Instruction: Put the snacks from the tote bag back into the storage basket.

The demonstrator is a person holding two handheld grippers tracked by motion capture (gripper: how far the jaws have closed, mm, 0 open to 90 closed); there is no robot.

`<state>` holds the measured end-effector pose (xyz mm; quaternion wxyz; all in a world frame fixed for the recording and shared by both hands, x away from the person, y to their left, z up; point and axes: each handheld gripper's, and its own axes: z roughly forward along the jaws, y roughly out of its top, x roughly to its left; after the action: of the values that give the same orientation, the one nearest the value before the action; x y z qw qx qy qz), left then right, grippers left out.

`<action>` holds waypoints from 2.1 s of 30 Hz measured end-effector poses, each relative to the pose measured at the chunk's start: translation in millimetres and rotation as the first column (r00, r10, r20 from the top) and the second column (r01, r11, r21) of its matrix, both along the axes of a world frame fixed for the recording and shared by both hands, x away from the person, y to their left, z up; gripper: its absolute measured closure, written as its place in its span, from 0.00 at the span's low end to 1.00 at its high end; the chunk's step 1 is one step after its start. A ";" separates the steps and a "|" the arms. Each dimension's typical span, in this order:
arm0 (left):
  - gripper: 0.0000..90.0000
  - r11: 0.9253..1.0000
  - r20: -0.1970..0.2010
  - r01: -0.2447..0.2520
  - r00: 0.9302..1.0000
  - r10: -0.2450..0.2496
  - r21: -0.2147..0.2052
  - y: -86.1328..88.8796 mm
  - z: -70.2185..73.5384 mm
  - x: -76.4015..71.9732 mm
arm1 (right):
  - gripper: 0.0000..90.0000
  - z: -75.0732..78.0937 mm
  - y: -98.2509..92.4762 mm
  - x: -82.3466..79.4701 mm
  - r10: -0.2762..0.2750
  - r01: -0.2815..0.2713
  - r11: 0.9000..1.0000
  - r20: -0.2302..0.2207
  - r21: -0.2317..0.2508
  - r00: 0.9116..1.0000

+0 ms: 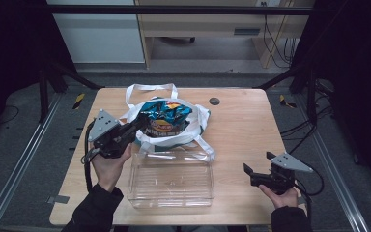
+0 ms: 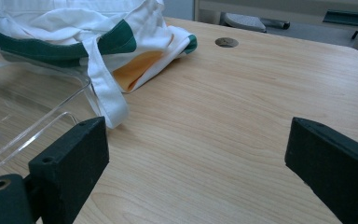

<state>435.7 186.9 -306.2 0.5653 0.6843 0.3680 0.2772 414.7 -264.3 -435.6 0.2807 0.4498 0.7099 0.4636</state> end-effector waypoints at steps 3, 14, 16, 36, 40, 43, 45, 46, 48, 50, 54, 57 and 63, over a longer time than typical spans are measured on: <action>1.00 1.000 0.000 0.004 1.000 -0.004 -0.003 1.7 0.8 -6.0 | 0.07 0.2 -0.2 -0.3 -0.001 0.001 1.000 0.000 0.000 1.000; 1.00 1.000 -0.001 0.024 1.000 -0.024 -0.012 7.5 -0.8 -28.7 | 0.07 0.2 -0.3 -0.7 0.000 0.000 1.000 0.000 0.000 1.000; 1.00 0.999 -0.001 0.032 0.999 -0.032 -0.012 7.9 -2.0 -32.7 | 0.07 0.5 -0.5 -1.3 -0.001 0.001 1.000 0.004 0.000 1.000; 1.00 0.998 -0.010 0.058 0.998 -0.058 -0.011 10.4 -7.9 -62.6 | 0.07 1.8 -1.5 -3.4 -0.004 0.004 1.000 0.013 0.006 1.000; 1.00 0.998 -0.010 0.064 0.998 -0.065 -0.010 11.0 -7.9 -69.2 | 0.07 2.3 -2.0 -3.9 -0.005 0.005 1.000 0.017 0.004 1.000; 1.00 0.997 -0.018 0.071 0.997 -0.071 -0.009 9.2 -9.9 -72.9 | 0.07 2.6 -2.5 -4.3 -0.005 0.005 1.000 0.020 0.007 1.000; 1.00 0.997 -0.023 0.076 0.997 -0.076 -0.001 7.4 -11.3 -74.7 | 0.07 3.0 -2.4 -4.9 -0.004 0.004 1.000 0.020 0.011 1.000; 1.00 0.997 -0.025 0.079 0.997 -0.079 -0.002 6.6 -12.0 -75.5 | 0.07 3.1 -2.3 -5.3 -0.006 0.006 1.000 0.018 0.013 1.000; 1.00 0.996 -0.031 0.085 0.996 -0.085 -0.001 4.9 -13.6 -77.1 | 0.07 3.1 -2.6 -5.3 -0.004 0.003 1.000 0.022 0.012 1.000; 1.00 0.996 -0.037 0.089 0.995 -0.089 0.002 3.6 -15.2 -78.3 | 0.07 3.3 -3.0 -5.6 -0.003 0.003 1.000 0.024 0.011 1.000; 1.00 0.996 -0.056 0.091 0.994 -0.091 0.006 3.8 -20.0 -79.2 | 0.07 3.6 -3.7 -5.9 -0.007 0.007 1.000 0.027 0.014 1.000; 1.00 0.996 -0.074 0.089 0.993 -0.088 0.003 5.5 -24.1 -80.4 | 0.07 3.7 -3.9 -6.0 -0.006 0.006 1.000 0.027 0.017 1.000; 1.00 0.995 -0.097 0.096 0.991 -0.094 0.014 3.5 -31.9 -85.7 | 0.07 3.7 -3.8 -6.5 -0.008 0.007 1.000 0.028 0.015 1.000</action>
<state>350.1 190.4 -338.1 0.5532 0.7187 0.3592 0.2201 408.2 -268.0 -431.8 0.2887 0.4481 0.7007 0.4741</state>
